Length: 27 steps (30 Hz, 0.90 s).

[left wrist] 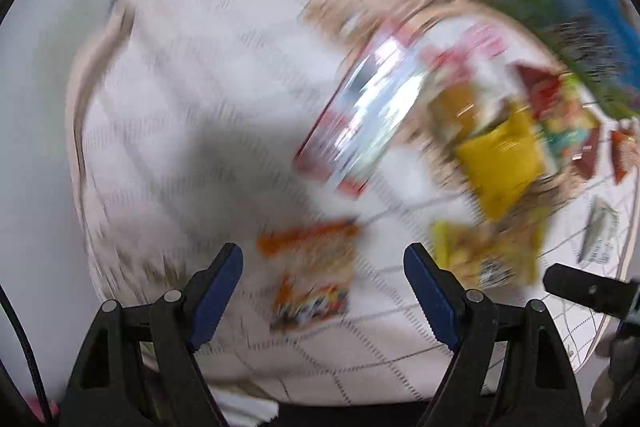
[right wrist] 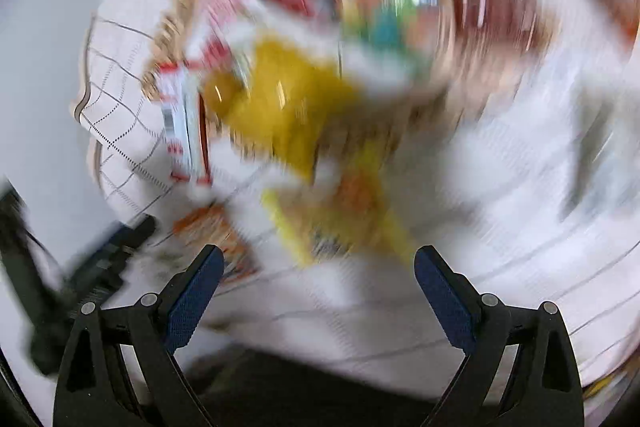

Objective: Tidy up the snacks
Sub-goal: 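Grasp the orange seed bag with left tool while right tool grasps the yellow egg-cake bag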

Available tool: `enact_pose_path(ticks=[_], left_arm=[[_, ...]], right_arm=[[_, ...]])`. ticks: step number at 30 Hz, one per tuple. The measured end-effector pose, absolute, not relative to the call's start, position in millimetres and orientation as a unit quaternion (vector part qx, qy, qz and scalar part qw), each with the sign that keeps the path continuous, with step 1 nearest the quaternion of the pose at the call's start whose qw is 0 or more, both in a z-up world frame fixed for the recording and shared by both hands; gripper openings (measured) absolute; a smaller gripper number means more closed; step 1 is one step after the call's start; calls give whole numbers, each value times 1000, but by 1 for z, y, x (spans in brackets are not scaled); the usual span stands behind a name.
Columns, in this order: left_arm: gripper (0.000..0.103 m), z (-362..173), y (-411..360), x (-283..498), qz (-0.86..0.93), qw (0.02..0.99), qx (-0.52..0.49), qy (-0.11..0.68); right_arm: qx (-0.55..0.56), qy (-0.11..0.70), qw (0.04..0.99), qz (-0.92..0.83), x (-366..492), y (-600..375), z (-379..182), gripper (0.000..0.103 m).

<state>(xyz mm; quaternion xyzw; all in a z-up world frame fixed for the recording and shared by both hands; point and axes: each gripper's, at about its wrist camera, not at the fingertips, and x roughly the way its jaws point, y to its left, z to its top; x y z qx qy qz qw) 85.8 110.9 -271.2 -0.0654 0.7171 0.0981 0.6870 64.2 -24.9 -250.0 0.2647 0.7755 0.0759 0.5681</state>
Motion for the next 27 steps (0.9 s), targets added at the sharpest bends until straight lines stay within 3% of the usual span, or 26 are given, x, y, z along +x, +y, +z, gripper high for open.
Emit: enact_pose_path(ticks=[3,7,9,11,16,17,19,24,27], left_arm=[[82,-292,129,69,120,666,-99,729],[82,-316,142,60,130,650,-117,739],[82,-325,143,60,130,644,-116,745],[82,-333,139,62,114,646,-109,747],[82,-360,112,71,76,639,-46,764],[77,-363,106,73,69,640,-41,764],[62,-366,93,77,57,648,-27,759],[62,-368,54,98,20,670,-13,742],[66,-368,41,106,12,675,-24,737]], right_arm=[[348,792,498,57,47,-19,-290,98],[384,783,489,9,45,-12,-318,98],[369,780,505,-21,50,-10,-327,94],[339,782,522,-30,56,-9,-328,78],[195,790,581,15,64,1,-311,70],[162,788,593,24,66,3,-307,69],[78,778,623,32,70,6,-294,69],[-50,752,655,56,77,16,-278,70],[-53,744,664,60,78,13,-274,85]])
